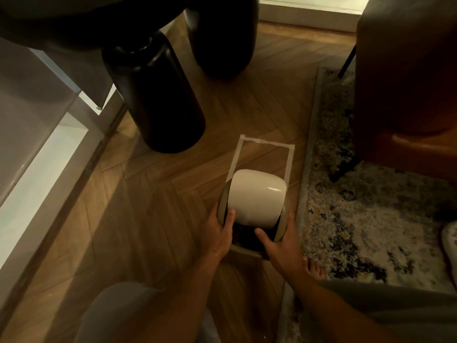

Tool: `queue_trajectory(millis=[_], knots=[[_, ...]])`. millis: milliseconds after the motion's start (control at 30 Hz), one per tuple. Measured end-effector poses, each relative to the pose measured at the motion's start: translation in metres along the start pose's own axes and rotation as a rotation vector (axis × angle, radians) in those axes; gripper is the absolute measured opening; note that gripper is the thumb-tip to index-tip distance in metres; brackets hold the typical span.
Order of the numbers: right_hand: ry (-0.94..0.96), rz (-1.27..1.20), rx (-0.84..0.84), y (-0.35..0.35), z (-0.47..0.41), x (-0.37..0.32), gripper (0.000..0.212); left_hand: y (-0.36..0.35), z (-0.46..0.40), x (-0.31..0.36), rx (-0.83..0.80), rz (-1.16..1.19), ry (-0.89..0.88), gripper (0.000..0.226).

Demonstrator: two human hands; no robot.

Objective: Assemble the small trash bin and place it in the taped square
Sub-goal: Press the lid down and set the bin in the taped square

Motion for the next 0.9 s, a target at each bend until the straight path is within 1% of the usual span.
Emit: queue_trajectory(millis=[67, 133, 200, 300, 467, 600, 733, 900], knots=[[0.01, 0.003, 0.025, -0.002, -0.008, -0.002, 0.111, 0.001, -0.007, 0.006, 0.041, -0.012, -0.003, 0.049], [-0.001, 0.0, 0.043, -0.003, -0.016, -0.002, 0.11, 0.001, -0.014, 0.012, 0.045, -0.016, 0.005, 0.045], [-0.002, 0.003, 0.056, -0.001, -0.025, -0.003, 0.11, -0.001, -0.02, 0.019, 0.022, -0.012, 0.01, 0.052], [0.031, -0.002, 0.071, 0.003, -0.036, -0.007, 0.109, -0.004, -0.028, 0.032, -0.005, 0.009, -0.037, 0.072], [0.028, 0.024, 0.064, 0.009, -0.045, -0.003, 0.108, -0.018, -0.035, 0.034, -0.07, 0.047, -0.04, 0.073], [0.047, 0.078, 0.011, 0.006, -0.06, -0.006, 0.116, -0.018, -0.046, 0.029, -0.034, 0.09, -0.044, 0.081], [0.051, 0.058, 0.023, 0.009, -0.076, -0.008, 0.115, -0.022, -0.058, 0.038, -0.05, 0.096, -0.053, 0.073], [0.058, 0.064, 0.059, 0.012, -0.091, -0.007, 0.113, -0.031, -0.073, 0.05, -0.11, 0.154, -0.091, 0.075]])
Point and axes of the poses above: each hand's wrist, its own z-axis away from the middle knuckle, its own y-axis out of the back of the hand, x = y × z, the point moved 4 cm from there along -z, towards the middle knuckle, and after that the axes turned 1 degree about x, right-handed, at the moved point
